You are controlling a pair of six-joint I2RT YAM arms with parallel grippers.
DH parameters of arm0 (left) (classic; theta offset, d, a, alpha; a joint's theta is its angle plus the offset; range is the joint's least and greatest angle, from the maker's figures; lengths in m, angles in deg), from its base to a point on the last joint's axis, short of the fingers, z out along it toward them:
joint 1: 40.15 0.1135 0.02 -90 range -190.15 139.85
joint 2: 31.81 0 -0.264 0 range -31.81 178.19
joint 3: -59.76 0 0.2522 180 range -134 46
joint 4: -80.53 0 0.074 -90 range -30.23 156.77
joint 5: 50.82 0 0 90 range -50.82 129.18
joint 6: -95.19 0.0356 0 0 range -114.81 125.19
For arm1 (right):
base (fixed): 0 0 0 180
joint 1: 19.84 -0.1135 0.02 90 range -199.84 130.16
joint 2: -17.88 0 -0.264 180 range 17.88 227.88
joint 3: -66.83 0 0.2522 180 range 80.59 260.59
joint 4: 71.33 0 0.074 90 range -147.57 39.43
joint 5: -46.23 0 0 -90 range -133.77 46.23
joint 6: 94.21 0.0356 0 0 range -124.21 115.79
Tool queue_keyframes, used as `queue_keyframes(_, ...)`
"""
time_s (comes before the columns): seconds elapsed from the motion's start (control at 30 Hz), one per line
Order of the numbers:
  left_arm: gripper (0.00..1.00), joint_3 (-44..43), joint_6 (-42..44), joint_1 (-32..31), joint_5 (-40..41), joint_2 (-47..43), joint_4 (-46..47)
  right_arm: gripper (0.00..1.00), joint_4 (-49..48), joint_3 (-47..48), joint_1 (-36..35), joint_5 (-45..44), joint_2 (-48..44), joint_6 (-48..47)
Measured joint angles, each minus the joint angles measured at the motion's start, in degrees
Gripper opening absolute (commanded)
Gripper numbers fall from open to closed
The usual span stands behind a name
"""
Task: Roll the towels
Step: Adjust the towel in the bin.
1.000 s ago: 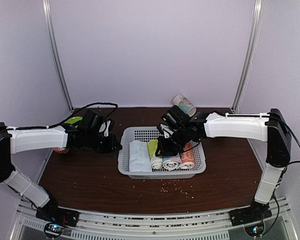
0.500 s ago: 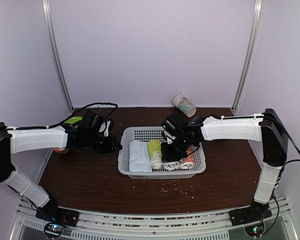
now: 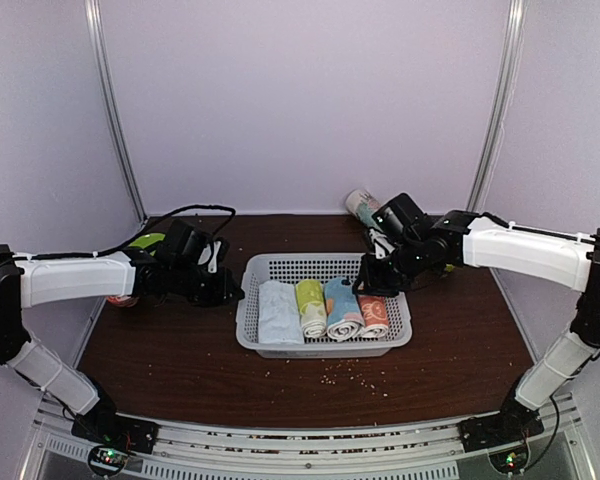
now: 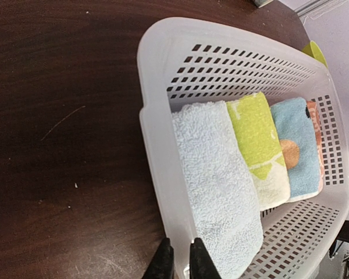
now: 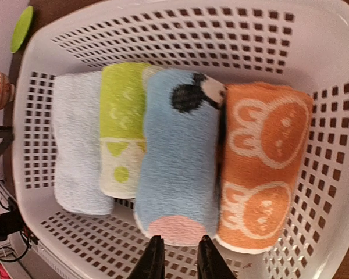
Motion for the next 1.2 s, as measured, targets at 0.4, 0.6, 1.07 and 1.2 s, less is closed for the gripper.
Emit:
queue_keyframes(0.4, 0.1, 0.0, 0.0, 0.0, 0.1, 0.0, 0.0, 0.07, -1.6, -6.7, 0.4, 0.0, 4.2, 1.4)
queue_keyframes(0.6, 0.1, 0.2, -0.2, 0.0, 0.1, -0.1, 0.2, 0.08, -2.6, -6.2, -1.0, 2.0, 7.4, 1.7)
queue_keyframes(1.07, 0.1, 0.8, -0.3, -0.1, 0.4, -0.3, 1.0, 0.12, 3.4, -1.1, 0.8, -2.0, 4.2, -0.3)
queue_keyframes(1.2, 0.1, 0.8, -0.4, -0.1, 0.4, -0.3, 1.2, 0.12, 3.8, -0.5, 1.3, -2.4, 4.4, -0.7)
